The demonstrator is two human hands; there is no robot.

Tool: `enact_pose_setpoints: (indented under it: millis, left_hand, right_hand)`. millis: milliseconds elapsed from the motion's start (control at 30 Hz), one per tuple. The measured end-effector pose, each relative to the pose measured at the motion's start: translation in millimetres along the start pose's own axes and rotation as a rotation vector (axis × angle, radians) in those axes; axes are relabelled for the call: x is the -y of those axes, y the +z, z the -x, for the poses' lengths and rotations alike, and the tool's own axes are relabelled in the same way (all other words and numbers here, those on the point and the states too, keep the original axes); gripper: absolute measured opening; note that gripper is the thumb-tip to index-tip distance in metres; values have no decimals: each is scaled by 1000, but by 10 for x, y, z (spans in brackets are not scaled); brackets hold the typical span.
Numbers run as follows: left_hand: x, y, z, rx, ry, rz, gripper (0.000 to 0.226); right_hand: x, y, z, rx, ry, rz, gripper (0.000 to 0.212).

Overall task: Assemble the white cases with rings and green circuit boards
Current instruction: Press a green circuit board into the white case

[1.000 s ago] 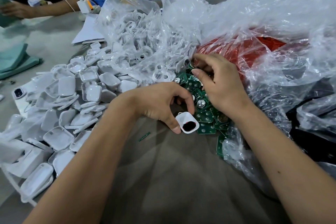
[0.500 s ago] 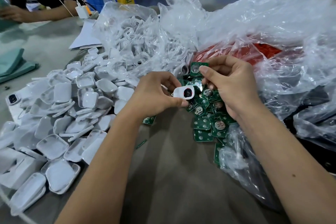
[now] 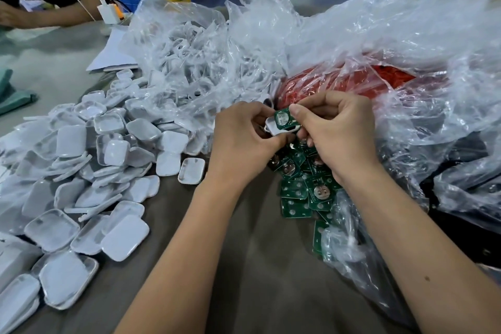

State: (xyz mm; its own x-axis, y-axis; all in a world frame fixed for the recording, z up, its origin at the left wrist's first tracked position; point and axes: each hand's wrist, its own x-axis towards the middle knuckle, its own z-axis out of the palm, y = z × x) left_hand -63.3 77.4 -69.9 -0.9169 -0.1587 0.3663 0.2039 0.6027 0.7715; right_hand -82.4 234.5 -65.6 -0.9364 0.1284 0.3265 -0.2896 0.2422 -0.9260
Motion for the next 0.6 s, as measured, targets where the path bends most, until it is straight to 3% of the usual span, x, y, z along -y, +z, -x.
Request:
enact_pose_setpoints:
  millis: [400,600]
  left_hand:
    - [14,66,13,-12,14,-20,44]
    - [106,-26,-52,-81,-67,-44,34]
  right_hand:
    - [-20,-12,-12,3,-33,62,10]
    - [32,-43,-9,33,-45,69,11]
